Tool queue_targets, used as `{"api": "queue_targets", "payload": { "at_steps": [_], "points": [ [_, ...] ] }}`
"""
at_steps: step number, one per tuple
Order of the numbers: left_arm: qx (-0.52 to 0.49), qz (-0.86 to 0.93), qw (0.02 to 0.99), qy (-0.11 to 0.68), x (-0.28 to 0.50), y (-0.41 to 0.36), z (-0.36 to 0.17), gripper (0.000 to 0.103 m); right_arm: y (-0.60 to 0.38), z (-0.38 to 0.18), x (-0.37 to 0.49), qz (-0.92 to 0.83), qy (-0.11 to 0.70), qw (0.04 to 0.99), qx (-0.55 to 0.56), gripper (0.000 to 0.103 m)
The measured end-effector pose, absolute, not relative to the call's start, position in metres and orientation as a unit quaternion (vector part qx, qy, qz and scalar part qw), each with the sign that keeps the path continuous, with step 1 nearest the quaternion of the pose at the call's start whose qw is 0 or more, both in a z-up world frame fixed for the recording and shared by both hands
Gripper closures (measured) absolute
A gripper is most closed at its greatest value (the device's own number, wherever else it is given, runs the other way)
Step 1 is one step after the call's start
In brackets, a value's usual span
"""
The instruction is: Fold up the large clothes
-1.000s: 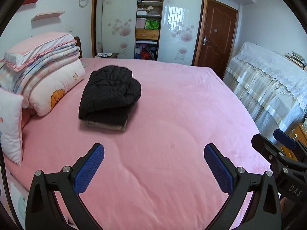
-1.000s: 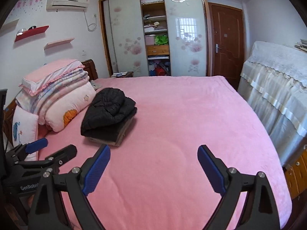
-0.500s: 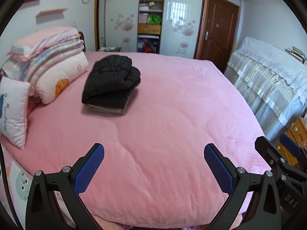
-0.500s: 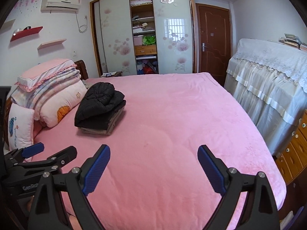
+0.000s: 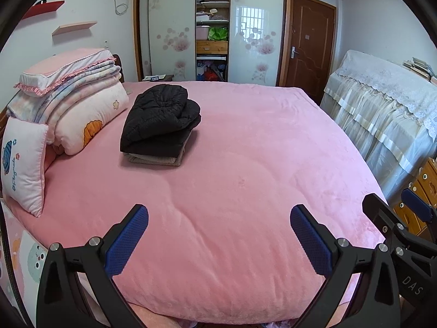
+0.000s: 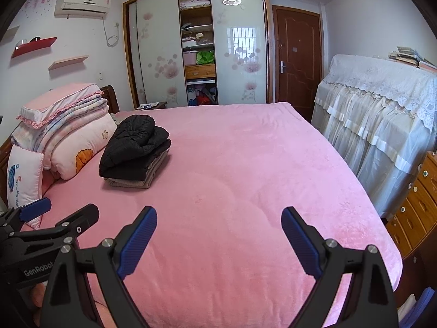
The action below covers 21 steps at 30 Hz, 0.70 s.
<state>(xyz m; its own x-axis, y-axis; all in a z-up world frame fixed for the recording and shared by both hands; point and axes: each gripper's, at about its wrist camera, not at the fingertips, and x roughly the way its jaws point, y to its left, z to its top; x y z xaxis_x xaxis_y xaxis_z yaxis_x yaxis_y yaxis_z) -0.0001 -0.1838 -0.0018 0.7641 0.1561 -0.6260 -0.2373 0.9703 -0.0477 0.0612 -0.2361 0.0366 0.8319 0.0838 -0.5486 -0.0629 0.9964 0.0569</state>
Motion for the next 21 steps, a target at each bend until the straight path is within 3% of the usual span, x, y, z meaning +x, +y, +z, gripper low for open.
{"api": "queue_targets", "payload": {
  "at_steps": [21],
  "points": [
    [-0.055,0.115,0.937,0.326,-0.0109,-0.191,-0.0031,0.0,-0.2365,0.0357,0.056,0.039,0.288,0.957,0.016,0.01]
  ]
}}
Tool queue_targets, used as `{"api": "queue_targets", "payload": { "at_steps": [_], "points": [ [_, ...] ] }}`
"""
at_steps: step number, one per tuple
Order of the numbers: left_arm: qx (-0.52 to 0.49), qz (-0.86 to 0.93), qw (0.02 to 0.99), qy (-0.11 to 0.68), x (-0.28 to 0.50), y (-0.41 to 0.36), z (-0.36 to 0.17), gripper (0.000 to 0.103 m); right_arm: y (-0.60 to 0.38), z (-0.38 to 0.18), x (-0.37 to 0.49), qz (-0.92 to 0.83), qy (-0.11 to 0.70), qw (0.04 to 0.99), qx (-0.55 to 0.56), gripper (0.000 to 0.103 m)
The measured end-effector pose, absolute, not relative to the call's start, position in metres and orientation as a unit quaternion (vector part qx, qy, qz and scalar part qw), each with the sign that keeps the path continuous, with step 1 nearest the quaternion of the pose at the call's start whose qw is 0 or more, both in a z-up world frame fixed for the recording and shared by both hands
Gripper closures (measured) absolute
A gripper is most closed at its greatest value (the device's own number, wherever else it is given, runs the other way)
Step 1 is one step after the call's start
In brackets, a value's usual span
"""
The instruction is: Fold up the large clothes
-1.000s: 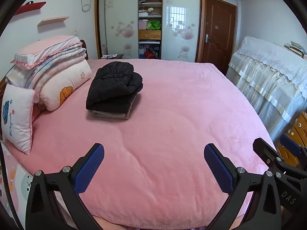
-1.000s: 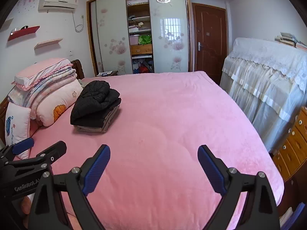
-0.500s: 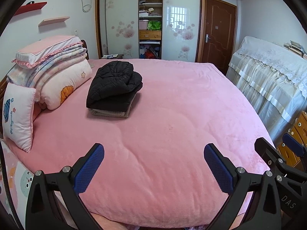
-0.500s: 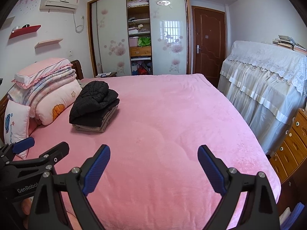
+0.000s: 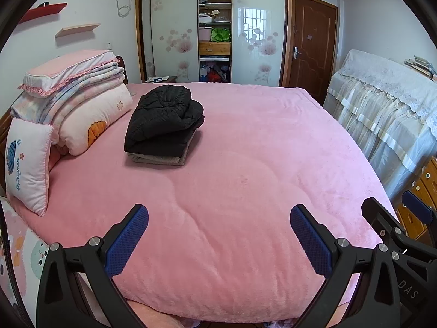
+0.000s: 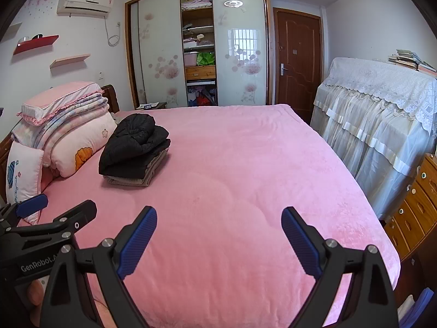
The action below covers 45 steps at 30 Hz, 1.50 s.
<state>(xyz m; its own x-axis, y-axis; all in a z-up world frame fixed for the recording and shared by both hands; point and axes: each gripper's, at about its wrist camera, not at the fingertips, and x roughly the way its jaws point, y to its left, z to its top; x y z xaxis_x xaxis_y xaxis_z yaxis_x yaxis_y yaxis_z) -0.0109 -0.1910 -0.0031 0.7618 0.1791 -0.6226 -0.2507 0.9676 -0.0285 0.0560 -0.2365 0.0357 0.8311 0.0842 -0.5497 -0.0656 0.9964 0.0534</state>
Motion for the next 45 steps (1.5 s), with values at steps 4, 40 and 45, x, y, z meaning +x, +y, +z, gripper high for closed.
{"api": "queue_targets", "payload": {
  "at_steps": [4,40,45],
  "points": [
    [-0.051,0.116,0.937,0.326,-0.012,-0.193,-0.005,0.0,-0.24,0.033,0.055,0.039,0.291,0.956,0.018,0.01],
    [-0.043,0.105,0.937,0.33,-0.009,-0.195,-0.008,0.001,-0.253,0.029,0.056,0.035,0.293,0.955,0.017,0.01],
    [-0.047,0.102,0.936,0.333,-0.008,-0.194,-0.01,0.001,-0.254,0.029,0.056,0.036,0.293,0.955,0.017,0.01]
  ]
}}
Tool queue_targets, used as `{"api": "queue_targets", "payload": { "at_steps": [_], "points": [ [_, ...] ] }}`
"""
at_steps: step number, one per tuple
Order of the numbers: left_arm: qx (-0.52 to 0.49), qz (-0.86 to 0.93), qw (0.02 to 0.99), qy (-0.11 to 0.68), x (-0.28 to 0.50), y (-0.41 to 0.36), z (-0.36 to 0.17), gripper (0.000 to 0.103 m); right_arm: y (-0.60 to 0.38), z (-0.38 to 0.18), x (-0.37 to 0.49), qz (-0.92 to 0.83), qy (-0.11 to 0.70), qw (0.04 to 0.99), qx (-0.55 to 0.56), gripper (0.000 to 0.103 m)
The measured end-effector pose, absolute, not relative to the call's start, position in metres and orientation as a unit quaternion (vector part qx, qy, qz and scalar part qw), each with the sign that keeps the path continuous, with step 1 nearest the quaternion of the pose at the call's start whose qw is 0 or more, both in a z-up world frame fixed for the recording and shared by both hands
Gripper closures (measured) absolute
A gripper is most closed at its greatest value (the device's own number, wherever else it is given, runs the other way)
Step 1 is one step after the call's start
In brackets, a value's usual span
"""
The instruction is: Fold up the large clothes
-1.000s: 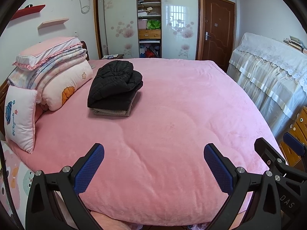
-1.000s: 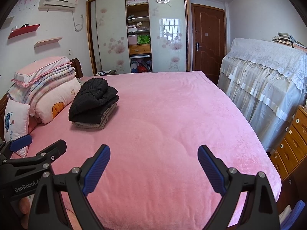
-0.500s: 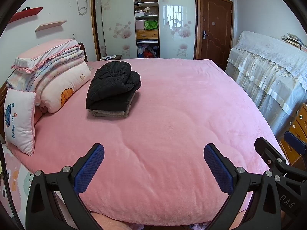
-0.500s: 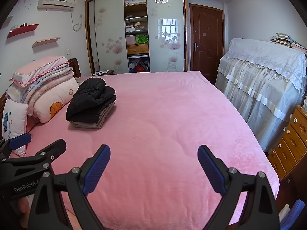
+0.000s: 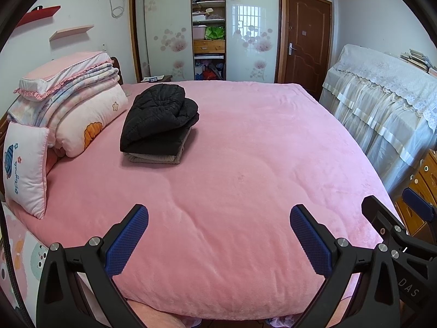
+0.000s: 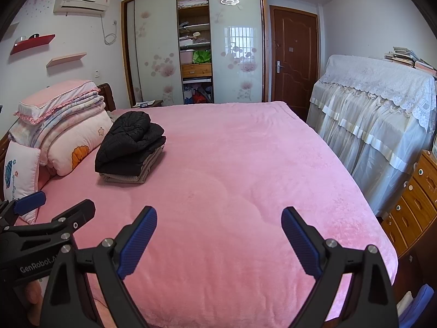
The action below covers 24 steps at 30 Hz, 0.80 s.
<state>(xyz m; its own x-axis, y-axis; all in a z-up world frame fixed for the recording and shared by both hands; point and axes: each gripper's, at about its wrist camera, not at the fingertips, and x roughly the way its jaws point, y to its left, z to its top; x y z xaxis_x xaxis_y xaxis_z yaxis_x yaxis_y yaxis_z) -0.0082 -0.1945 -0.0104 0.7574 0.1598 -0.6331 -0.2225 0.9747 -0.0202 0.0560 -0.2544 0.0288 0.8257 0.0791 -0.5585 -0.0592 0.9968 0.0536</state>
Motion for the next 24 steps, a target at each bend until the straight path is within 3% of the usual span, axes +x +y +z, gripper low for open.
{"api": "queue_targets", "payload": {
  "at_steps": [24],
  "points": [
    [-0.042,0.096,0.935,0.339,-0.0109,-0.1993,-0.0148,0.001,-0.2538,0.0295,0.0552,0.035,0.293,0.955,0.015,0.01]
  ]
}}
